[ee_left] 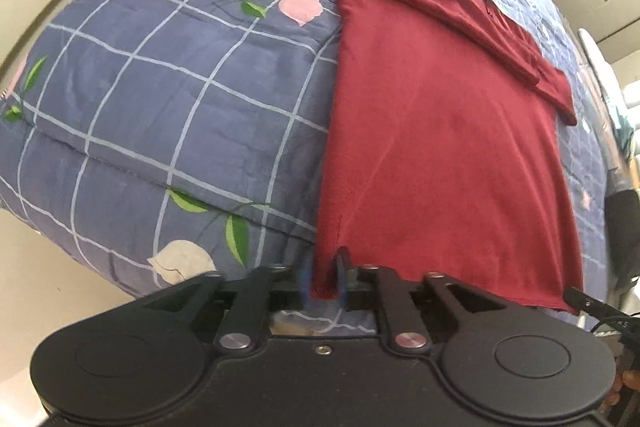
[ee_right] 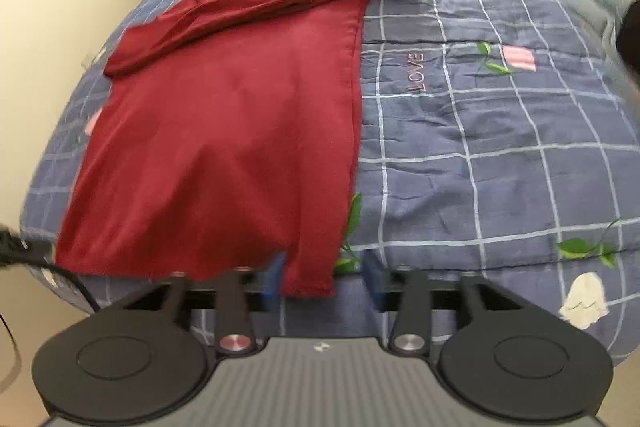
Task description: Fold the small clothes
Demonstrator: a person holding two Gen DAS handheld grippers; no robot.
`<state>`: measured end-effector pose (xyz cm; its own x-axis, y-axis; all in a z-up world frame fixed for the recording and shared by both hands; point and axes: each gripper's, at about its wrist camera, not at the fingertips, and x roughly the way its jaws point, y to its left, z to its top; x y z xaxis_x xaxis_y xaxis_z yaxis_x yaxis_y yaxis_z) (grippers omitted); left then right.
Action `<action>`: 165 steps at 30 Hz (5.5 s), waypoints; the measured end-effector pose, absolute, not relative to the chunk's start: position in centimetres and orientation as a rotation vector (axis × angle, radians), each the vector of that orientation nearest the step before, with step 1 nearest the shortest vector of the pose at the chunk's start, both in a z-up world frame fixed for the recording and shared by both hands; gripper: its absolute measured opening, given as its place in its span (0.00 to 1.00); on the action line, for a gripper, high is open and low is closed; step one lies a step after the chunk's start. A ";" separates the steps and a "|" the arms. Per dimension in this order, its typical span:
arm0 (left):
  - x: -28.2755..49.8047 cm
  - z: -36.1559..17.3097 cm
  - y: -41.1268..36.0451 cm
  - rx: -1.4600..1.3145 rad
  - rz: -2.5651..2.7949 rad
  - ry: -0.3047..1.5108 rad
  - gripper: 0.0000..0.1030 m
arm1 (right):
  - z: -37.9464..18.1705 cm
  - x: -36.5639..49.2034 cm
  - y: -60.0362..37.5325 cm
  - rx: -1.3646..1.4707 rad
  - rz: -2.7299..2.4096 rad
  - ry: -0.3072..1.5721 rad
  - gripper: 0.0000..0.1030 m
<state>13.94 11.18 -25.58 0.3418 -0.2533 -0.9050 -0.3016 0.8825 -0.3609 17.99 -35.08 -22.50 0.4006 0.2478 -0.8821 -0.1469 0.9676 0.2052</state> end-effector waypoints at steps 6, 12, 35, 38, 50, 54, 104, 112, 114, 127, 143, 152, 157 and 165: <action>13.5 -25.1 11.2 -0.451 0.081 1.219 0.88 | -21.9 16.0 -32.9 -0.143 0.324 1.002 0.99; 13.5 -23.9 8.9 -0.277 0.053 1.120 0.99 | -24.1 14.8 -29.2 -0.479 0.398 0.930 1.00; 14.5 -28.3 -3.0 0.277 -0.398 1.109 0.99 | -23.1 27.6 -31.0 -0.180 0.540 0.947 0.34; 15.5 -28.9 -2.1 0.272 -0.338 1.122 0.96 | -22.8 27.3 -31.4 -0.178 0.547 0.947 0.46; 15.9 -28.9 -0.2 0.267 -0.326 1.148 0.96 | -21.0 16.0 -31.0 -0.606 0.773 0.727 0.47; 15.8 -28.9 -0.2 0.262 -0.320 1.152 0.97 | -22.6 14.7 -29.4 -0.744 0.883 0.714 0.43; 15.5 -24.6 3.5 0.289 -0.406 0.989 0.05 | -19.4 17.5 -33.4 -0.730 0.870 0.742 0.05; 11.6 -21.3 4.6 0.340 -0.494 0.879 0.04 | -16.4 14.7 -34.1 -0.809 0.875 0.780 0.05; 10.8 -20.5 5.0 0.332 -0.488 0.880 0.04 | -15.6 14.7 -34.4 -0.731 0.852 0.820 0.05; 14.3 -15.0 7.7 0.075 -0.316 0.905 0.05 | -9.5 23.3 -34.6 -0.365 0.682 0.818 0.06; 43.2 -14.5 7.2 -0.122 -0.095 0.973 0.06 | -14.6 51.3 -33.3 -0.224 0.585 0.918 0.06; 53.0 -22.1 8.8 -0.320 0.036 1.109 0.12 | -20.4 58.6 -32.7 -0.164 0.540 1.014 0.32; 53.6 -24.0 9.5 -0.434 0.109 1.131 0.58 | -20.5 58.0 -32.4 -0.141 0.515 0.968 0.68; 51.1 -23.4 9.3 -0.424 0.268 1.014 0.99 | -23.0 54.8 -29.9 -0.247 0.301 0.891 0.96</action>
<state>51.06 9.28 -23.35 0.5059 0.0214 -0.8623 -0.4072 0.8872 -0.2168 54.77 -29.86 -23.04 0.5919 0.1541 -0.7911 -0.3574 0.9300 -0.0863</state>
